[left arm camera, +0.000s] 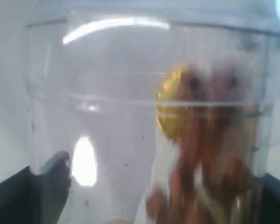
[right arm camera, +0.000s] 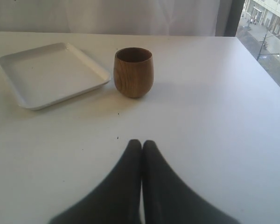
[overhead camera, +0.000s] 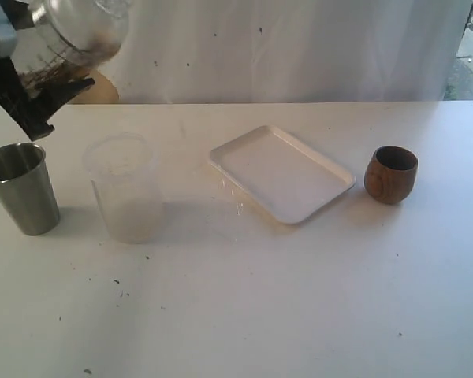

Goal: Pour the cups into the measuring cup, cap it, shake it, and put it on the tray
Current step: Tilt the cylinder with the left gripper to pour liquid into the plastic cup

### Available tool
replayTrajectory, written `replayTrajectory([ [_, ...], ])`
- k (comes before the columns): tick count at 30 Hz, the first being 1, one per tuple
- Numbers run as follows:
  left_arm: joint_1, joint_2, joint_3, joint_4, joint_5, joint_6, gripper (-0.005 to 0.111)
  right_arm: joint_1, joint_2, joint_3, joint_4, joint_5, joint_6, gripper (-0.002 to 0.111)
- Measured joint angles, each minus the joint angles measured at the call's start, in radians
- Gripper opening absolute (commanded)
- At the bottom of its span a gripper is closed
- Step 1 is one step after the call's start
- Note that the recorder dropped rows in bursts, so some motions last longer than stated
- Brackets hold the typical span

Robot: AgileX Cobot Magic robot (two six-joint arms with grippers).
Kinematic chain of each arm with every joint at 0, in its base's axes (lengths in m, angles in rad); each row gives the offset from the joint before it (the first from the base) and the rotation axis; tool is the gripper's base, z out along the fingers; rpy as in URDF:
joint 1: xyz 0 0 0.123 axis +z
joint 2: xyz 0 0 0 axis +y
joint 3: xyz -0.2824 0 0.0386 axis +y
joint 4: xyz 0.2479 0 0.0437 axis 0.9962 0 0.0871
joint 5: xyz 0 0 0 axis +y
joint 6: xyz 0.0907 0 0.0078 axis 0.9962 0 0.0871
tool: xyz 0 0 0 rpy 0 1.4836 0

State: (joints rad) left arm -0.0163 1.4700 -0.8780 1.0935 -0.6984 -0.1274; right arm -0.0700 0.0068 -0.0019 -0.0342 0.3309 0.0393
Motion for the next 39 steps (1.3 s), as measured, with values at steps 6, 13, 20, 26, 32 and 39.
replayTrajectory([
  [6, 0.022, 0.000, 0.013, -0.102, 0.035, 0.111, 0.000, 0.000, 0.000, 0.000, 0.000, 0.000, 0.000, 0.000],
  [13, 0.024, 0.010, -0.012, -0.173, 0.321, 0.505, 0.000, 0.000, 0.000, 0.000, 0.000, 0.000, 0.000, 0.000],
  [20, 0.026, 0.014, -0.037, -0.194, 0.358, 0.816, 0.000, 0.000, 0.000, 0.000, 0.000, 0.000, 0.000, 0.000],
  [26, 0.026, 0.015, -0.037, -0.194, 0.375, 0.932, 0.000, 0.000, 0.000, 0.000, 0.000, 0.000, 0.000, 0.000],
  [32, 0.026, 0.015, -0.037, -0.184, 0.408, 1.026, 0.000, 0.000, 0.000, 0.000, 0.000, 0.000, 0.000, 0.000],
  [39, 0.026, 0.015, -0.037, -0.139, 0.428, 1.056, 0.000, 0.000, 0.000, 0.000, 0.000, 0.000, 0.000, 0.000],
])
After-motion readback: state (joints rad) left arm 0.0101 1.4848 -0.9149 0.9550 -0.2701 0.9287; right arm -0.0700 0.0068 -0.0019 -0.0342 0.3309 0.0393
